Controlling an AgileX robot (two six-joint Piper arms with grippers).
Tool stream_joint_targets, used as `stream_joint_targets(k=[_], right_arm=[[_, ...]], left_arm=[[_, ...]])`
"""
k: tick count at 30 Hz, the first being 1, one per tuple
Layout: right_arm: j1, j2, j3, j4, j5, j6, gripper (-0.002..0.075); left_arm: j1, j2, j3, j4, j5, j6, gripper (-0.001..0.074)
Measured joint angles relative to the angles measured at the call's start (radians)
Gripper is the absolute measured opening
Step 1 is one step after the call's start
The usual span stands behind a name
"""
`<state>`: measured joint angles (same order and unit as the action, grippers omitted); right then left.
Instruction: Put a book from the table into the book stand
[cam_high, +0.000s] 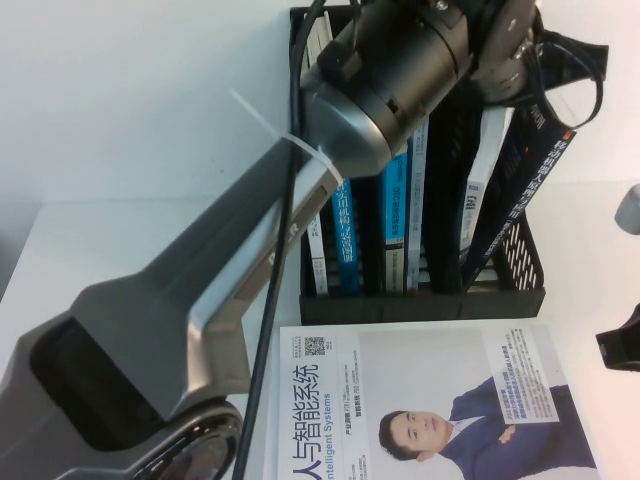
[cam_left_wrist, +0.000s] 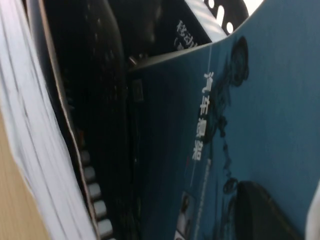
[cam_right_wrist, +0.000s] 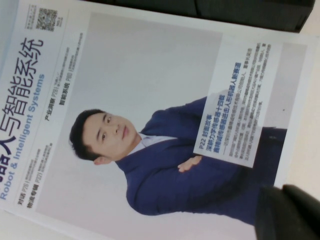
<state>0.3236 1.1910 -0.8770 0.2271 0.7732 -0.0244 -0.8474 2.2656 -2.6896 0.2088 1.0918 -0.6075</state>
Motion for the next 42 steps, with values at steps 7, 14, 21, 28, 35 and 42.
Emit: stream_joint_targets(k=[7,14,21,28,35,42], right_arm=[[0.000,0.000,0.000,0.000,0.002,0.000,-0.0003],[0.000,0.000,0.000,0.000,0.002,0.000,-0.0003],[0.000,0.000,0.000,0.000,0.002,0.000,-0.0003],[0.000,0.000,0.000,0.000,-0.002,0.000,-0.0003],[0.000,0.002,0.002,-0.050,-0.082,0.009,-0.0003],[0.000,0.104,0.004,-0.033,-0.326,0.000,-0.0003]], left_arm=[[0.059,0.010,0.000,-0.045,-0.044,0.000,0.0114],[0.107,0.010,0.000,-0.161,-0.053,0.063,0.0114],[0.110,0.025,0.000,-0.237,-0.155,0.157,0.0322],[0.110,0.018,-0.058,-0.270,-0.225,0.165,0.0499],[0.110,-0.046,-0.117,-0.244,-0.128,0.228,0.0288],[0.126,-0.133,-0.128,-0.162,0.093,0.334,0.0022]])
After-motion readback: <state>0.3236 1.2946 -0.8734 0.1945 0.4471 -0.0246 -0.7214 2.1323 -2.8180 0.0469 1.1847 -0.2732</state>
